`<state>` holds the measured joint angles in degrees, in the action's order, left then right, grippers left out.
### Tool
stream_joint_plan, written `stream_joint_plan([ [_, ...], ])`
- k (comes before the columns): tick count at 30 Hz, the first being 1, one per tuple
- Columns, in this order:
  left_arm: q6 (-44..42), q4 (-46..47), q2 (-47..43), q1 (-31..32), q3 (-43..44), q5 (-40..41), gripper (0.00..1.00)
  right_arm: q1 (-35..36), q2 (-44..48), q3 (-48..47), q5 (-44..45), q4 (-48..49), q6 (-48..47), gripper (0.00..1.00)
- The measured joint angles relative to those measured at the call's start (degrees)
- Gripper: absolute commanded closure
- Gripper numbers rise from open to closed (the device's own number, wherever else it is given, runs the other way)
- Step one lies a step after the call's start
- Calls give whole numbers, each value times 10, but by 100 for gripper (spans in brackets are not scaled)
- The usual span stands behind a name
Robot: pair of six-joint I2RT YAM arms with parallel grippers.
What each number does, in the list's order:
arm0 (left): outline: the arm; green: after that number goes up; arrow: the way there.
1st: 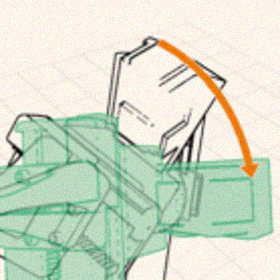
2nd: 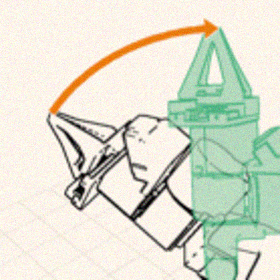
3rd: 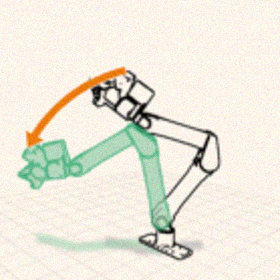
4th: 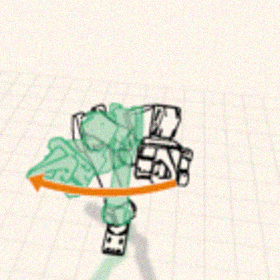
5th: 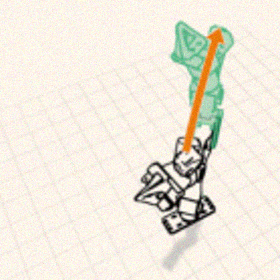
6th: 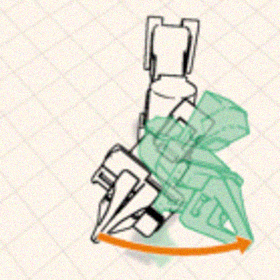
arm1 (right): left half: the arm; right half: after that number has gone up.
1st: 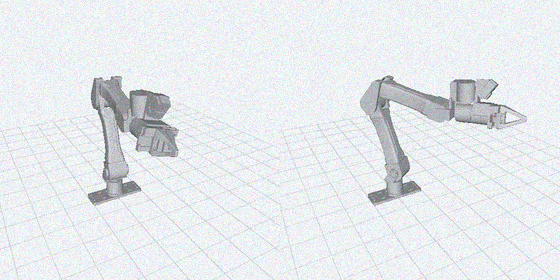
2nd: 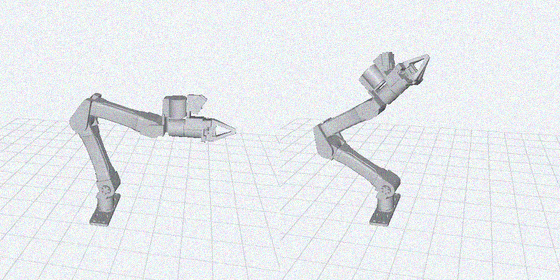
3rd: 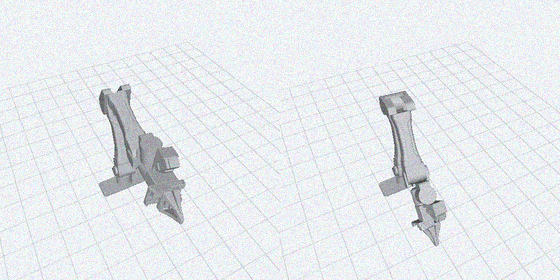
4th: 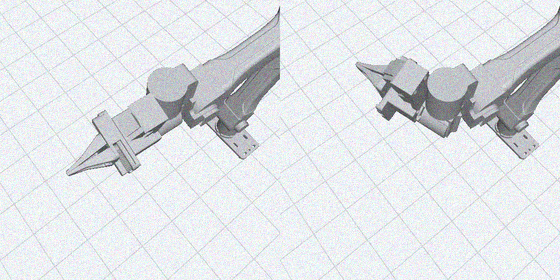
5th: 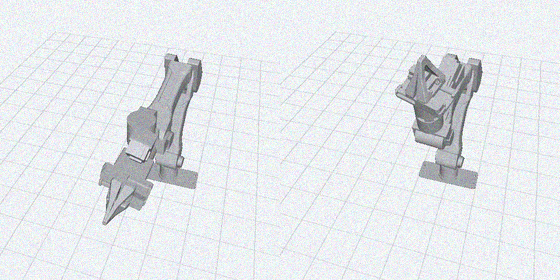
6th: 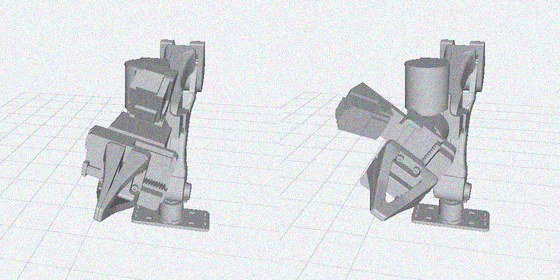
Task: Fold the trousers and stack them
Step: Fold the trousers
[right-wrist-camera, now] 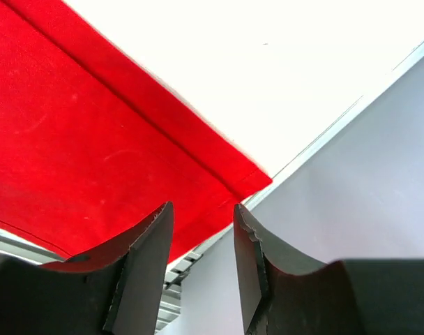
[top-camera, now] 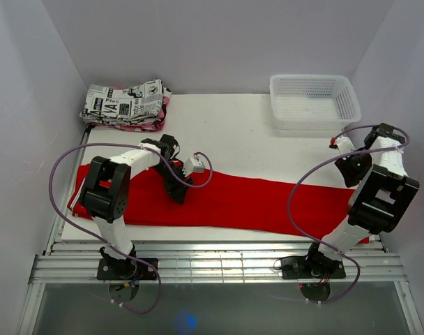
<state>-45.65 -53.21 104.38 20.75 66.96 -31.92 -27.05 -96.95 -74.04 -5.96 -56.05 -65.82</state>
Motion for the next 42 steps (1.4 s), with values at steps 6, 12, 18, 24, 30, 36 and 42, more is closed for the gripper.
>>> stream_joint_plan([
  [6, 0, -3, 6, 0, 14, 3, 39, -3, -26, -7, 0, -17, -26, 56],
  [12, 0, -4, 12, 0, 17, 3, 39, -3, -74, -7, 0, -25, -33, 56],
  [18, 1, -7, 14, 0, 22, 5, 39, -1, -94, 10, 5, -10, -34, 59],
  [24, 2, -10, 22, 0, 31, 5, 39, 6, -97, 37, 21, 5, -40, 63],
  [30, 2, -10, 23, 0, 32, 5, 39, 10, -95, 41, 31, 8, -43, 59],
  [36, 0, -12, 23, 0, 33, 5, 39, 7, -95, 28, 29, 5, -45, 51],
  [42, -2, -12, 24, 0, 33, 4, 39, -13, -104, -28, 31, 11, -50, 46],
])
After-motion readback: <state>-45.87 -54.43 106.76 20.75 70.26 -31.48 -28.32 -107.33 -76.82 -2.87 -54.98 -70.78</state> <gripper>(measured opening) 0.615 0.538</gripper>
